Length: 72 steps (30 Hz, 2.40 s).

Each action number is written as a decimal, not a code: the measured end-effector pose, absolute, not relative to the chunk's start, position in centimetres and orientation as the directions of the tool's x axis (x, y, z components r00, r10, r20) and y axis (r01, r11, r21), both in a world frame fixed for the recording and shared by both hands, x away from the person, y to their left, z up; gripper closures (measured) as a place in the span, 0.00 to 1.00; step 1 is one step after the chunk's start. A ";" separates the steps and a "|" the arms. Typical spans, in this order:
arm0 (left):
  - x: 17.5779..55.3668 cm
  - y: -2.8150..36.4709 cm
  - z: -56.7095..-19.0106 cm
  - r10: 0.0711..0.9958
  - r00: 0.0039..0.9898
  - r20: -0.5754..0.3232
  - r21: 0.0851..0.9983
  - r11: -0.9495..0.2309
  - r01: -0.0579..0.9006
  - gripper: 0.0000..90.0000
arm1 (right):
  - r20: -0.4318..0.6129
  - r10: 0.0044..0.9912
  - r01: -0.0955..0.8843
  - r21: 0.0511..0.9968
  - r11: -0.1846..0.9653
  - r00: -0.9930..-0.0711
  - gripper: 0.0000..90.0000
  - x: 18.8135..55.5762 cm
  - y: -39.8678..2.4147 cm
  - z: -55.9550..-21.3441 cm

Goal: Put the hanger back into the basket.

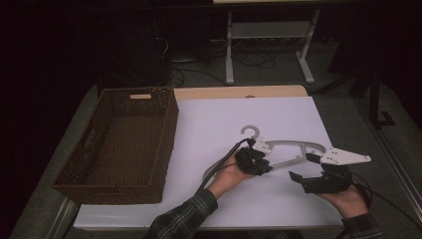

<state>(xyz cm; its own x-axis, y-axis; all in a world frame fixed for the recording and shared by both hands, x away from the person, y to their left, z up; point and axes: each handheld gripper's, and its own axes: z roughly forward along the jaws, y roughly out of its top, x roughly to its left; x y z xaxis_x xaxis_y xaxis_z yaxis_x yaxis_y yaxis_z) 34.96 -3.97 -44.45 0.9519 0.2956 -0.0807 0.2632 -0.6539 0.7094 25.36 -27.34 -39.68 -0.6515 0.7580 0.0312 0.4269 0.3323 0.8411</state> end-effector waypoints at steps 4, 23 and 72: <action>35.2 -4.3 -44.9 0.305 0.950 -0.071 0.692 -0.670 0.267 0.85 | 0.031 0.760 0.425 0.843 0.329 -0.650 0.15 25.3 -27.5 -39.7; 33.9 0.5 -44.1 0.279 0.955 -0.098 0.649 -0.710 0.274 0.89 | 0.027 0.758 0.428 0.839 0.337 -0.652 0.15 25.3 -27.2 -39.8; 32.8 12.0 -40.5 0.555 0.823 -0.121 0.802 -0.434 0.410 0.16 | 0.069 0.537 0.392 0.761 0.517 -0.841 0.99 29.9 -15.6 -42.1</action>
<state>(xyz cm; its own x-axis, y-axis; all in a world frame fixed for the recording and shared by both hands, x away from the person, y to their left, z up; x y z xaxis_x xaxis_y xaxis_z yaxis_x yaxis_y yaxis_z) 32.79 11.98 -40.47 0.8232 0.5547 -0.1209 0.4102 -0.4339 0.8022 29.90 -15.60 -42.15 -0.8406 0.5373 0.0686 0.3924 0.5168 0.7609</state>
